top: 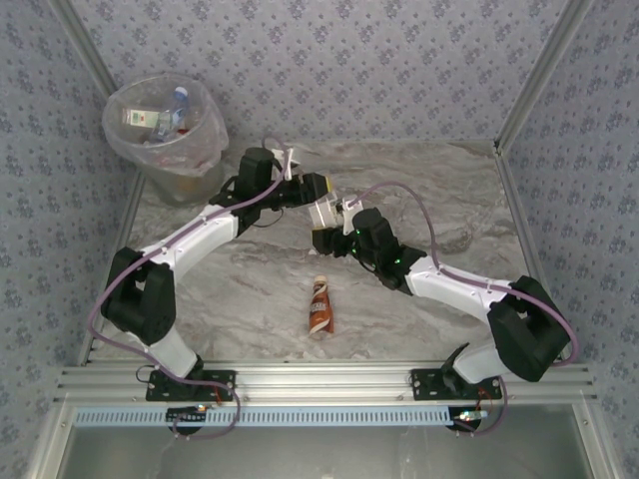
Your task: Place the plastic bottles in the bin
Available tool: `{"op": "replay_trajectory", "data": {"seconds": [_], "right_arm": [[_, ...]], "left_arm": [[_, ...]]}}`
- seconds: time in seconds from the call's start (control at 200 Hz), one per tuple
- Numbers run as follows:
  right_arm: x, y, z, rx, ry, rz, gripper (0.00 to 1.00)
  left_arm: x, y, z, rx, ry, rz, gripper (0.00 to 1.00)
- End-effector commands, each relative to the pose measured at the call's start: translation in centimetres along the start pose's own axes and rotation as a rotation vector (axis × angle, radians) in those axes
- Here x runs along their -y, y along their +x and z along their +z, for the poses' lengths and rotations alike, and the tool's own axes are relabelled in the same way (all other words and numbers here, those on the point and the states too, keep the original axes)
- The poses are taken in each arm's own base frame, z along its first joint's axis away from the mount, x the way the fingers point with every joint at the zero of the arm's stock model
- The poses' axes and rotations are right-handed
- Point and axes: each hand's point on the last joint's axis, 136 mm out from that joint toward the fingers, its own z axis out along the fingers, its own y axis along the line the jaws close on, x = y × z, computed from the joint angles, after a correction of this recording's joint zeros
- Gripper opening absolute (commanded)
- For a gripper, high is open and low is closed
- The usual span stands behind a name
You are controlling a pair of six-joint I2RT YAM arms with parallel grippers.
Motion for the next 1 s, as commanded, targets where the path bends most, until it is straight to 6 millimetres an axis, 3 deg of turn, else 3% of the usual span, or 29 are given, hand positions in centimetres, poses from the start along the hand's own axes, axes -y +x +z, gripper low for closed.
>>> {"op": "replay_trajectory", "data": {"seconds": [0.0, 0.085, 0.16, 0.385, 0.51, 0.55, 0.58, 0.8, 0.994], "right_arm": [[-2.0, -3.7, -0.9, 0.087, -0.061, -0.012, 0.18], [-2.4, -3.3, -0.9, 0.063, -0.08, -0.029, 0.4], [-2.5, -3.0, -1.0, 0.039, -0.082, -0.039, 0.53], [-2.0, -2.6, -1.8, 0.007, -0.056, -0.061, 0.78], [-1.9, -2.2, -2.3, -0.028, -0.053, -0.115, 0.92], [-1.8, -2.2, -2.5, -0.026, -0.048, -0.127, 0.98], [-1.7, -2.4, -2.8, -0.017, -0.041, -0.134, 0.99], [0.3, -3.7, -4.5, 0.05, 0.07, -0.145, 0.99], [0.9, -3.8, -5.3, 0.105, 0.085, -0.132, 0.99]], "left_arm": [[-0.1, -0.2, 0.3, 0.002, -0.007, 0.017, 0.48], [0.2, -0.5, 0.1, 0.013, -0.002, 0.035, 0.46], [0.3, -0.8, -0.1, 0.023, -0.003, 0.045, 0.43], [-1.2, -2.4, -1.4, 0.101, -0.072, 0.029, 0.31], [-1.9, -3.5, -2.4, 0.139, -0.098, 0.018, 0.19], [-2.1, -3.8, -2.7, 0.142, -0.101, 0.011, 0.1], [-2.3, -3.9, -2.9, 0.143, -0.106, 0.005, 0.0], [-2.6, -5.9, -5.8, 0.211, -0.149, 0.013, 0.0], [-1.1, -8.1, -9.7, 0.305, -0.186, 0.097, 0.0]]}}
